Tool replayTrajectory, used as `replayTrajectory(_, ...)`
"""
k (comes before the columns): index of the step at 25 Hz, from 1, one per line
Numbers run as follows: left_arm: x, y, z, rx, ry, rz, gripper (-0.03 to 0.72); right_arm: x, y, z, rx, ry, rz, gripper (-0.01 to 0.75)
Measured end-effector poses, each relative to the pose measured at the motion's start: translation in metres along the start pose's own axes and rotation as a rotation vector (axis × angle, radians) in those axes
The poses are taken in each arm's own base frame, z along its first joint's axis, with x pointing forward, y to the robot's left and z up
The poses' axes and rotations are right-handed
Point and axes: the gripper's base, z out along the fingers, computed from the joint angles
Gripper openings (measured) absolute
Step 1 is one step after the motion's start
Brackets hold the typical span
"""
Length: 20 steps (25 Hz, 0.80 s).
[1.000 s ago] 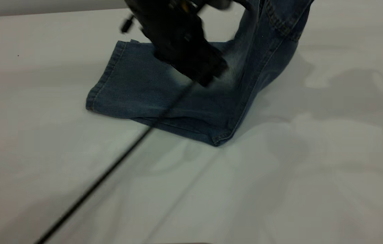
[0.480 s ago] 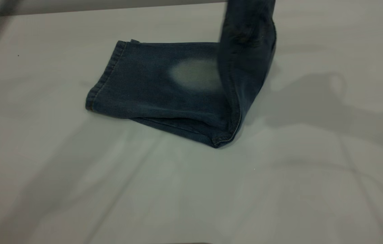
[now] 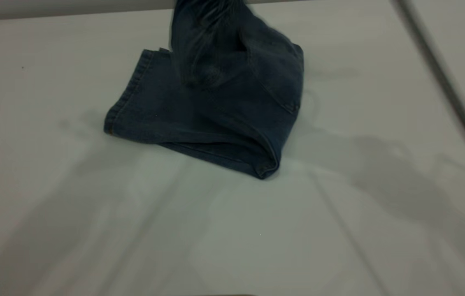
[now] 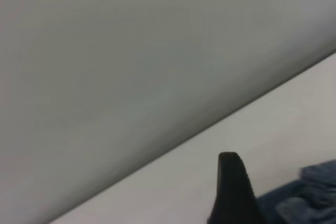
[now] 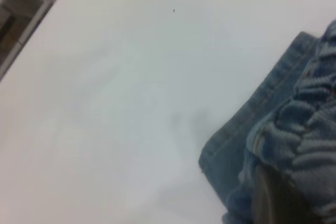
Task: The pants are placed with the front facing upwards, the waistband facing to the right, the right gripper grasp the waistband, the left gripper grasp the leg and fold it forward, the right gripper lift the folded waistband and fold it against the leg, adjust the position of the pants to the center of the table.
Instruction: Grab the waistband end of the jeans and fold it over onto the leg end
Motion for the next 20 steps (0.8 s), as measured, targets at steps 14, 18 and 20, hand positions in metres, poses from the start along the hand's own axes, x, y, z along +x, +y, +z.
replayTrajectory(14, 0.011, -0.002, 0.0, 0.012, 0.103, -0.023, 0.421, -0.001, -0.012, 0.065, -0.06, 0.066, 0.0, 0.613)
replayTrajectory(18, 0.017, -0.003, 0.004, 0.017, 0.151, -0.015, 0.421, 0.001, -0.004, 0.056, -0.065, 0.174, 0.008, 0.622)
replayTrajectory(20, 0.024, -0.004, 0.01, 0.023, 0.207, -0.008, 0.421, -0.004, -0.009, 0.044, -0.026, 0.232, 0.022, 0.589)
